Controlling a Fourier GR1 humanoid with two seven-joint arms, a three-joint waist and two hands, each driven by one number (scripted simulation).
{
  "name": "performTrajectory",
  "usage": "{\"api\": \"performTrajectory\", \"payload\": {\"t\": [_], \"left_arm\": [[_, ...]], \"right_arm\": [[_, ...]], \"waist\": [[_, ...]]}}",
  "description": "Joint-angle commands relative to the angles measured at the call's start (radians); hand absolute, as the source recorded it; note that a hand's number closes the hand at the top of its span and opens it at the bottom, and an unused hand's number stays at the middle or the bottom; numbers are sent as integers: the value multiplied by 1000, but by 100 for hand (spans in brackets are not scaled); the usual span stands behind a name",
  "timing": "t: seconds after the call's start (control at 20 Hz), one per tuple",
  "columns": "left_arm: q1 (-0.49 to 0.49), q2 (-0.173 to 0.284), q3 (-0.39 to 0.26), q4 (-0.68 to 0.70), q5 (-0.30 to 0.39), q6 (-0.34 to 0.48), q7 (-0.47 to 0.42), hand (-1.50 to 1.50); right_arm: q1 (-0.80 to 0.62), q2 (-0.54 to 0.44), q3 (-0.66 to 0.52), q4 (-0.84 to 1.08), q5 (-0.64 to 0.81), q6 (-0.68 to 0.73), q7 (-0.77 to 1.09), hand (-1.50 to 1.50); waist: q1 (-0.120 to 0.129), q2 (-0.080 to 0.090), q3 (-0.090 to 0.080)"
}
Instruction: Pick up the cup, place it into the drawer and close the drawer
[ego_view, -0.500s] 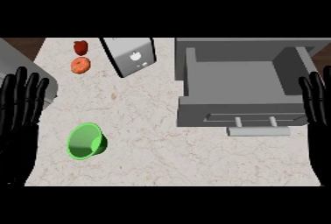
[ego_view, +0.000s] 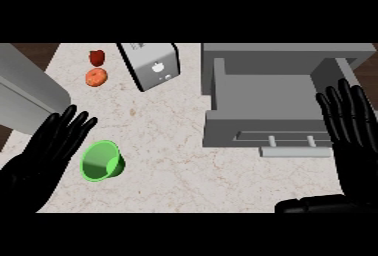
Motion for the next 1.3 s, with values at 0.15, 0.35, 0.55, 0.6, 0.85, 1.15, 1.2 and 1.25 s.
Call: {"api": "performTrajectory", "payload": {"t": [0.15,0.35,0.55,0.6,0.85,1.15,1.2,1.25], "left_arm": [[1,71,52,6,267,-111,130,-150],[-33,85,127,95,288,-183,100,-150],[-44,11,88,173,183,-218,50,-150],[-59,43,91,50,260,-130,169,-150],[10,-27,83,98,128,-199,79,-150],[-35,19,152,164,194,-217,149,-150],[5,41,181,130,237,-219,170,-150],[-30,-9,166,224,123,-257,70,-150]], "right_arm": [[-33,-2,-3,45,-29,30,23,-150],[-68,-7,-27,29,-45,25,92,-150],[-52,0,-23,-27,-47,20,108,-150],[-32,48,52,-50,24,-25,110,-150],[-74,5,-54,93,-58,49,29,-150],[-33,42,-5,113,-2,48,-58,-150],[-39,47,36,-10,35,-1,75,-150],[-77,10,-64,54,-61,47,40,-150]], "waist": [[1,-5,2],[0,-5,2],[-3,-5,2],[-1,-5,2],[2,-5,2],[0,-4,2],[1,-5,2],[-1,-4,2]]}}
